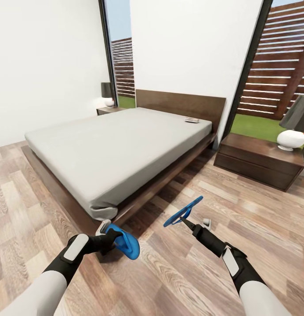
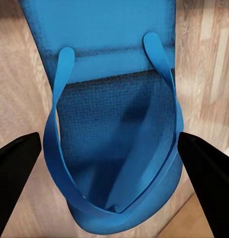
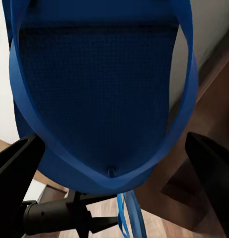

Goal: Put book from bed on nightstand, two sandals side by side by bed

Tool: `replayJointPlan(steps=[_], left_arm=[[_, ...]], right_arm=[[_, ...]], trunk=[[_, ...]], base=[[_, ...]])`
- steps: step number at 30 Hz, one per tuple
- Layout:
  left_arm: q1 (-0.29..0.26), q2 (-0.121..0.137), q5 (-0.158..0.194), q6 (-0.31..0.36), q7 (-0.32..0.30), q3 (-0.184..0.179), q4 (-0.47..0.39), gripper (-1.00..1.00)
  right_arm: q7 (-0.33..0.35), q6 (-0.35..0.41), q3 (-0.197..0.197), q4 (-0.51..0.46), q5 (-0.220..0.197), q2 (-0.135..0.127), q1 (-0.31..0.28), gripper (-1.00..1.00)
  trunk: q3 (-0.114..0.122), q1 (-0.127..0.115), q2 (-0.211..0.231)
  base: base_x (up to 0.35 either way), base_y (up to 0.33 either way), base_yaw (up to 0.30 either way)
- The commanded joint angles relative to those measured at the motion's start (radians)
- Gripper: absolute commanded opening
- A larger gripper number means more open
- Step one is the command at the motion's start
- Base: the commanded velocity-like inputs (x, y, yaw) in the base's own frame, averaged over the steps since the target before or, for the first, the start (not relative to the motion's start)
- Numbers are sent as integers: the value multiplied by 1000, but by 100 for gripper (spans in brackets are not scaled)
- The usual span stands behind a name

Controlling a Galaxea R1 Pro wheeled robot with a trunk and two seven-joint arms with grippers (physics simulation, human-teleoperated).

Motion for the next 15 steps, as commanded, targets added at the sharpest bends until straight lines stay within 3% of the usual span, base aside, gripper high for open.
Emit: replayJointPlan(steps=[1,15], left_arm=[[0,0,12,4,10,1,-2,-100],[0,-5,12,0,16,1,37,-100]], right_arm=[[3,10,-3,0,-4,0,-1,-100],[1,11,-3,1,-3,0,-1,-100]], trunk=[[-1,0,0],[-1,0,0]], base=[[53,-44,0],[8,-6,0]])
